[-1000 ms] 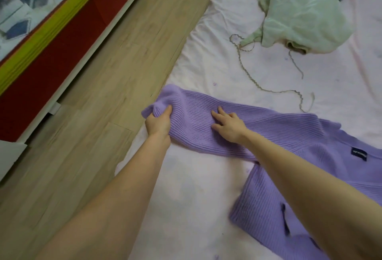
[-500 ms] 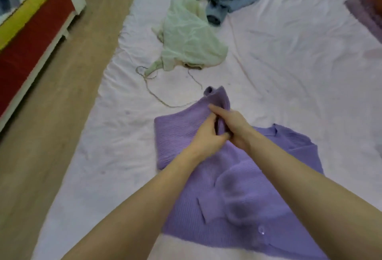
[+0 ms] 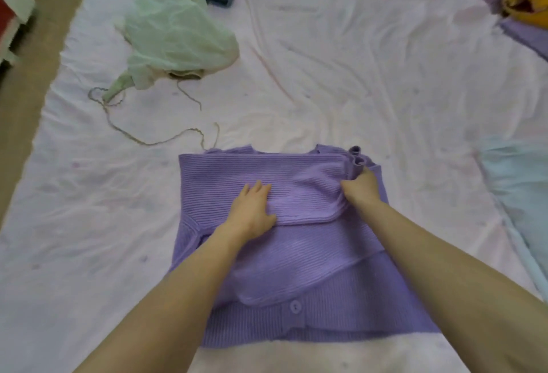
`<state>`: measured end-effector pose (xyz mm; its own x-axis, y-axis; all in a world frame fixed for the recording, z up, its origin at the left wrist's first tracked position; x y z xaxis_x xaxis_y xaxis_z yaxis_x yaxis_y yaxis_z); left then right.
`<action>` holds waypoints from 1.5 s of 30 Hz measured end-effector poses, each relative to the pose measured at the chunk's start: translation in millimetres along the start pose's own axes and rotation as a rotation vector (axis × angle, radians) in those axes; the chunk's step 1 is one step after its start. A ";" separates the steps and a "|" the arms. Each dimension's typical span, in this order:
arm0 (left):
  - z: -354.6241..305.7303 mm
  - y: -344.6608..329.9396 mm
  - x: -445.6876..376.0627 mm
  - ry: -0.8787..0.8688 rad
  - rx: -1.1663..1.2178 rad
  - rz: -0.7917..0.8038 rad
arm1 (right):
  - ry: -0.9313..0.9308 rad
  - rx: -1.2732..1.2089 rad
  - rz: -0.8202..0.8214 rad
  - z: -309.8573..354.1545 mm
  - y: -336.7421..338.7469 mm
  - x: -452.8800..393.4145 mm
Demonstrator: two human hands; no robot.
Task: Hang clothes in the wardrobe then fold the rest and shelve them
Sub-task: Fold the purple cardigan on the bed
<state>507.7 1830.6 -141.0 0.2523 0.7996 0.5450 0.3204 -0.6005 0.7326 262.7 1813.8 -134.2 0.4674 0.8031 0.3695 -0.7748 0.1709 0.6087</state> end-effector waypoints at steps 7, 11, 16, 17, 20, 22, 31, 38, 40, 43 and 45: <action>-20.5 -50.8 -16.3 0.036 -0.224 0.046 | 0.162 -0.062 -0.071 9.6 17.8 -26.6; -22.5 -59.4 -21.3 0.086 -0.244 0.049 | 0.124 0.060 -0.024 -5.5 21.8 -40.0; -13.0 -45.9 9.6 0.077 -0.237 -0.131 | 0.383 0.452 -0.206 -4.9 33.7 9.1; -10.3 -39.3 22.1 0.050 -0.238 -0.203 | 0.535 0.526 -0.209 -0.7 26.6 27.9; 5.9 -29.5 63.7 0.007 -0.197 -0.356 | 0.855 0.637 0.238 -12.5 -21.1 94.2; 27.0 -35.7 90.2 0.065 -0.205 -0.315 | 0.915 0.896 0.596 -38.3 -53.6 136.5; 76.6 -66.1 106.8 0.182 0.104 -0.090 | 1.078 0.918 0.415 -38.3 -79.6 163.1; 87.6 -69.3 121.9 0.200 0.109 0.055 | 0.894 0.968 0.625 -66.0 -74.2 179.2; 91.2 -49.6 125.7 0.174 0.131 -0.168 | 0.937 0.836 0.493 -55.2 -70.8 184.1; 109.3 -22.7 140.6 0.211 0.111 -0.492 | 0.974 0.864 0.480 -52.9 -91.7 201.7; 125.0 -18.8 140.2 0.271 0.081 -0.507 | 0.887 0.941 0.575 -53.5 -111.9 203.6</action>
<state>651.1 1952.8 -129.3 -0.1905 0.9551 0.2268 0.4114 -0.1321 0.9018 421.8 1988.7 -164.6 -0.5032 0.7763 0.3796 -0.0287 -0.4540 0.8905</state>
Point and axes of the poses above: each hand's wrist, its own x-axis away from the middle knuckle, its own y-axis out of the back of the hand, z = x × y, the point moved 8 cm from there along -x, towards the middle knuckle, and after that the axes turned 3 degrees about y, right-handed, at the moved point
